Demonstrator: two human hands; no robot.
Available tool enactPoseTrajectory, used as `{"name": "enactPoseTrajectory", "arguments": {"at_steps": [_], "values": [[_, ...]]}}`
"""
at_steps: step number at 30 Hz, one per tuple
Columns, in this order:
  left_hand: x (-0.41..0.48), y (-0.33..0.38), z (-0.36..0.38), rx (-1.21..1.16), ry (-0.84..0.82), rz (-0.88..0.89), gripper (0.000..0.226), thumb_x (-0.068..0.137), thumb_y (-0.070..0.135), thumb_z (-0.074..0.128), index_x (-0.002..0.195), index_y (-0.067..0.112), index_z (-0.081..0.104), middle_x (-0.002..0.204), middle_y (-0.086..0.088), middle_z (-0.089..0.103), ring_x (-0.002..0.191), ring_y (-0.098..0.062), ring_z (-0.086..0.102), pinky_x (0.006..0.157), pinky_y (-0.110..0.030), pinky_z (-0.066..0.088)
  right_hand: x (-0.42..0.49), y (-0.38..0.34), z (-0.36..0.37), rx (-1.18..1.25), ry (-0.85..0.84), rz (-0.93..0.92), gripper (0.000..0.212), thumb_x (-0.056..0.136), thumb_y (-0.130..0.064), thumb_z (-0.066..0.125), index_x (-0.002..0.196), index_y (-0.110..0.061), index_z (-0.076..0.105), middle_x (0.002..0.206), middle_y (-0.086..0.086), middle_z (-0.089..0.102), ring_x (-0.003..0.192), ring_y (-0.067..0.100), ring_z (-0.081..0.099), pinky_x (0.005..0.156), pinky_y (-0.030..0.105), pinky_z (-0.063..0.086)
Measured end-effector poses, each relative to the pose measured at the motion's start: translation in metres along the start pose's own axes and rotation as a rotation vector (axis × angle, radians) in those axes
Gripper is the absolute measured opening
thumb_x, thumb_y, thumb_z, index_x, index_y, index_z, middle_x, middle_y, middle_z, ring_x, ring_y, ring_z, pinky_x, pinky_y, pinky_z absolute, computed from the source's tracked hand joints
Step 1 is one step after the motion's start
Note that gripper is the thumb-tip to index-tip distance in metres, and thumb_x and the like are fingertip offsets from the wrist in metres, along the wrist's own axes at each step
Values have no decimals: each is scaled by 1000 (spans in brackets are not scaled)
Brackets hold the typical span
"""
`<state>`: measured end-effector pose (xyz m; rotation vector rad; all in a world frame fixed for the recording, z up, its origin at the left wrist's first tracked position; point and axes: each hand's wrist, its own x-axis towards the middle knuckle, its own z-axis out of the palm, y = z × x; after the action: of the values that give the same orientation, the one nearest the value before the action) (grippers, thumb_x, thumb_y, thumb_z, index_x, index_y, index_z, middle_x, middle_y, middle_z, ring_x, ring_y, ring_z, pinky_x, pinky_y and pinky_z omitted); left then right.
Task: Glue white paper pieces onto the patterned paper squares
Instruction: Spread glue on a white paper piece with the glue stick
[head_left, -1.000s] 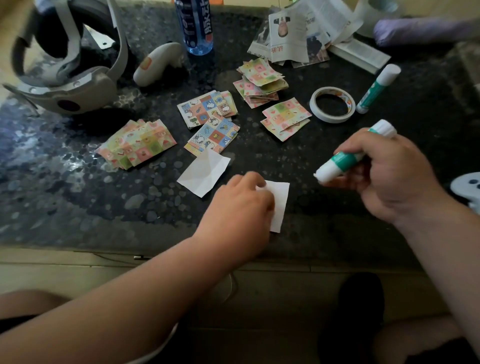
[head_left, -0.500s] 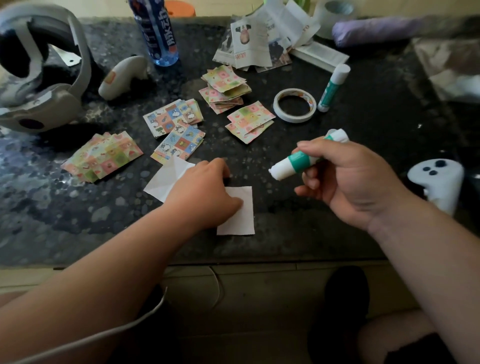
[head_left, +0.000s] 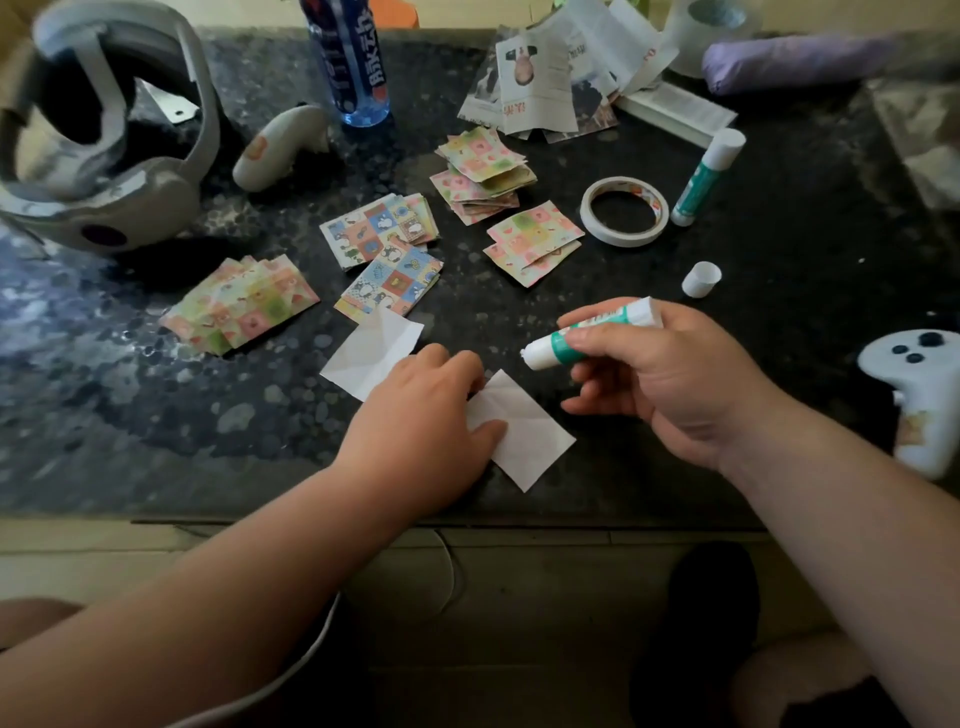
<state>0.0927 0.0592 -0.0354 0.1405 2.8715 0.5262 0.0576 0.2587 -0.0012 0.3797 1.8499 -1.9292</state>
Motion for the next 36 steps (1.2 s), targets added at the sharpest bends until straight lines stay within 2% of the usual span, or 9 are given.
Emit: {"name": "enactPoseTrajectory", "arguments": {"at_steps": [4,9,13,17,22,25,29,33,36], "values": [[-11,-9,6,-6,-2,47,49,90,58,61,133,39,49,115,11,43,110,-11,45,92,-28,44,5,2,14,-39,19,-21,12,87,-20,78,98,-14,76,77,9,65,67,16,63,73,45,64],[-15,-15,9,-56,18,49,55,89,59,62,139,41,46,117,11,40,111,-11,43,96,-28,41,9,3,24,-85,174,-17,33,86,-39,79,96,-10,68,57,3,59,44,11,54,55,35,58],[-11,-14,10,-88,3,36,56,89,55,63,139,43,43,118,10,41,113,-14,44,98,-33,42,11,7,24,-157,166,-76,13,92,-17,71,97,-6,69,46,3,49,35,9,41,45,30,50],[-7,-14,10,-92,-12,30,57,89,54,63,141,43,43,118,9,41,115,-15,43,98,-34,41,11,9,24,-154,88,-86,14,91,-3,64,96,-8,76,55,2,53,48,6,48,49,29,54],[-8,-14,12,-103,-2,23,56,88,54,64,140,43,45,114,10,40,112,-14,43,99,-34,42,14,12,23,-49,81,-37,22,92,-23,72,102,-3,73,56,6,48,52,18,43,53,31,56],[-8,-14,13,-110,7,9,56,87,55,65,139,44,46,114,10,41,111,-14,44,98,-34,42,16,14,23,-57,122,-48,15,90,-15,74,96,-1,71,60,12,53,52,19,48,56,33,59],[-7,-13,13,-120,4,-4,56,87,56,67,138,46,47,113,11,42,109,-12,44,96,-33,43,13,20,23,-212,109,-119,6,86,-3,75,91,-2,73,87,19,73,67,22,72,66,39,64],[-6,-13,13,-130,13,-19,56,84,56,70,136,46,50,113,10,44,111,-13,46,98,-35,44,13,24,24,-362,107,-178,7,85,-6,78,88,-10,74,84,11,75,79,25,77,71,45,66],[-5,-13,13,-141,3,-36,56,83,57,71,135,48,51,113,11,45,110,-12,46,97,-36,45,13,25,23,-480,81,-231,9,86,-12,79,92,-14,74,86,5,74,79,18,77,70,39,66]]}}
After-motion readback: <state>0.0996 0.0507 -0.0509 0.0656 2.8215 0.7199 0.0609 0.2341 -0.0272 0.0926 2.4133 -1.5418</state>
